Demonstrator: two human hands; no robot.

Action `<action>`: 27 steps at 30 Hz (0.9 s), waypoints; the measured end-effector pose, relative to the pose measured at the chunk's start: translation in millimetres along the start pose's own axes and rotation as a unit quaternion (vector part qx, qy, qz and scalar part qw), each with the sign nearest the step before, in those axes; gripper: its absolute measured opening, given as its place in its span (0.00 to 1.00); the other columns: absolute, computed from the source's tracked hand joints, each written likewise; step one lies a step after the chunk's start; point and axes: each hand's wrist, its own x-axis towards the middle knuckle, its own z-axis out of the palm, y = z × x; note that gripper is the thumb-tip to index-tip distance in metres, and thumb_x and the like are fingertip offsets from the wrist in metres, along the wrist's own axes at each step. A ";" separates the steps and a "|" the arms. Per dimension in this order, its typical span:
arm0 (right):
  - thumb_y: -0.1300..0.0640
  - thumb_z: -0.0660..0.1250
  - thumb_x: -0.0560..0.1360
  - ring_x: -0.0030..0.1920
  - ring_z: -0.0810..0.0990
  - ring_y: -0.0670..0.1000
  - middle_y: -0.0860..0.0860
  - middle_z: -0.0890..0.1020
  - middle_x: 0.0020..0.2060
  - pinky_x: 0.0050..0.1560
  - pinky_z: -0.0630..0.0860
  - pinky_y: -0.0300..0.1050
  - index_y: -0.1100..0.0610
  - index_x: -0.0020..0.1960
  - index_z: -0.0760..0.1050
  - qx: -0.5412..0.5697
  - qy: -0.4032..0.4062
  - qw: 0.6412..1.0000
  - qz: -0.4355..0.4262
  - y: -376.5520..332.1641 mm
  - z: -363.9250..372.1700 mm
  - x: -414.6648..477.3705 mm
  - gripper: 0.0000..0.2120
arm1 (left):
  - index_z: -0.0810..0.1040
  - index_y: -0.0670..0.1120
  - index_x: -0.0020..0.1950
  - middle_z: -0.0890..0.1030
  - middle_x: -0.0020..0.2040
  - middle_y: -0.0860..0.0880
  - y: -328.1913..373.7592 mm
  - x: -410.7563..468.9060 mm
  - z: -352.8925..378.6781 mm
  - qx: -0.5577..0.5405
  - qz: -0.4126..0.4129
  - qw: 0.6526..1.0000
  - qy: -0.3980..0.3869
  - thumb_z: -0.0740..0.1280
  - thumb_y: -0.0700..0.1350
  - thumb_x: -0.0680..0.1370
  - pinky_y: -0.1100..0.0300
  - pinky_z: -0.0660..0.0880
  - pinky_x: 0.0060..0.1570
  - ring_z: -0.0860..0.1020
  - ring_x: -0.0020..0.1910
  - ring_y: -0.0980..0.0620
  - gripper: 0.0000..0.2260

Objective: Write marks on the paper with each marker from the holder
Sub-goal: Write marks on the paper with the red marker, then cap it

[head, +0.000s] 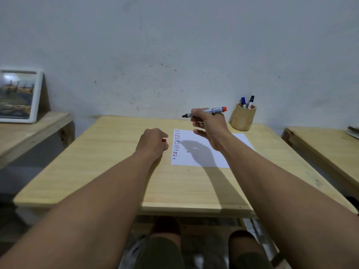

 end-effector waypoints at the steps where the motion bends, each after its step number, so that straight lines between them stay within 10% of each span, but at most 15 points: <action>1: 0.56 0.72 0.76 0.38 0.80 0.48 0.52 0.84 0.42 0.37 0.80 0.42 0.57 0.49 0.82 -0.003 0.001 1.000 0.000 1.1 -0.1 -0.3 0.04 | 0.77 0.46 0.70 0.83 0.57 0.45 -0.1 -1.9 0.2 0.003 0.000 1.000 -0.005 0.73 0.39 0.74 0.54 0.75 0.59 0.80 0.56 0.46 0.24; 8: 0.58 0.70 0.77 0.37 0.80 0.49 0.53 0.82 0.38 0.39 0.80 0.43 0.59 0.47 0.81 -0.049 -0.007 0.999 0.008 15.3 0.4 -13.4 0.04 | 0.61 0.49 0.77 0.79 0.63 0.43 -7.6 -41.9 5.7 0.036 0.019 0.999 0.029 0.66 0.47 0.80 0.51 0.73 0.56 0.76 0.63 0.42 0.27; 16: 0.56 0.70 0.75 0.36 0.77 0.50 0.51 0.80 0.35 0.37 0.78 0.46 0.59 0.46 0.79 -0.145 0.032 0.989 0.010 54.9 16.8 -39.3 0.06 | 0.76 0.47 0.60 0.80 0.62 0.42 -12.1 -74.7 4.7 0.140 0.053 0.988 -0.019 0.52 0.49 0.83 0.48 0.70 0.60 0.74 0.62 0.40 0.16; 20: 0.54 0.70 0.71 0.35 0.80 0.50 0.51 0.83 0.36 0.41 0.79 0.49 0.59 0.44 0.80 -0.187 0.062 0.980 0.010 73.8 22.0 -46.9 0.08 | 0.62 0.52 0.79 0.63 0.78 0.42 -15.6 -79.8 9.9 0.221 0.057 0.969 -0.090 0.47 0.52 0.84 0.41 0.51 0.75 0.55 0.79 0.41 0.23; 27: 0.54 0.69 0.74 0.34 0.79 0.50 0.57 0.86 0.38 0.36 0.73 0.45 0.60 0.38 0.76 -0.291 0.064 0.954 -0.028 78.8 26.4 -49.9 0.10 | 0.51 0.57 0.81 0.51 0.82 0.43 -14.4 -81.1 8.3 0.247 0.062 0.959 -0.124 0.44 0.54 0.84 0.40 0.44 0.76 0.47 0.81 0.42 0.24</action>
